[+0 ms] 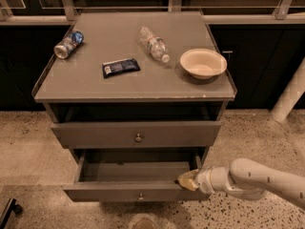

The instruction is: Open middle drawer

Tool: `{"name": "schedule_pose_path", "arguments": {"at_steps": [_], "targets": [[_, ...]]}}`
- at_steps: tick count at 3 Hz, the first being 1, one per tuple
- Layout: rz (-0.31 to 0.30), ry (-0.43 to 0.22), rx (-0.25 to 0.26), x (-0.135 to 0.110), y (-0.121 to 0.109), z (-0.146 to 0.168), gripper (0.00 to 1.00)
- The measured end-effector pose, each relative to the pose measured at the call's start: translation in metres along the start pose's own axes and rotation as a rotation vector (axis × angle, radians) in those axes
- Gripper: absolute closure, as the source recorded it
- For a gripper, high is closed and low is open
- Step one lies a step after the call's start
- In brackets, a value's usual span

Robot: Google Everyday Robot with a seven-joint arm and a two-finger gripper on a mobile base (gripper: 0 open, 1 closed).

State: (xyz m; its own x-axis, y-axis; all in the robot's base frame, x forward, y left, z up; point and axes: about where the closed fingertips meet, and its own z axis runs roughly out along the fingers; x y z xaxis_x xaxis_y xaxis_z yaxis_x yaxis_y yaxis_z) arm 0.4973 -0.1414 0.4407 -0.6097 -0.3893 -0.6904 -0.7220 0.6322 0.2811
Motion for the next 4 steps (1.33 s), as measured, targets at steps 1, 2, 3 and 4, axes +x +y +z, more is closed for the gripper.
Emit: {"name": "schedule_pose_path", "arguments": {"at_steps": [1, 2, 3, 4], "targets": [[0.028, -0.075, 0.048, -0.0117, -0.0050, -0.0163, 0.82], [0.037, -0.087, 0.057, -0.0111, -0.0060, -0.0210, 0.59], [0.037, -0.087, 0.057, -0.0111, -0.0060, -0.0210, 0.36], [0.037, -0.087, 0.057, -0.0111, -0.0060, -0.0210, 0.13]]}}
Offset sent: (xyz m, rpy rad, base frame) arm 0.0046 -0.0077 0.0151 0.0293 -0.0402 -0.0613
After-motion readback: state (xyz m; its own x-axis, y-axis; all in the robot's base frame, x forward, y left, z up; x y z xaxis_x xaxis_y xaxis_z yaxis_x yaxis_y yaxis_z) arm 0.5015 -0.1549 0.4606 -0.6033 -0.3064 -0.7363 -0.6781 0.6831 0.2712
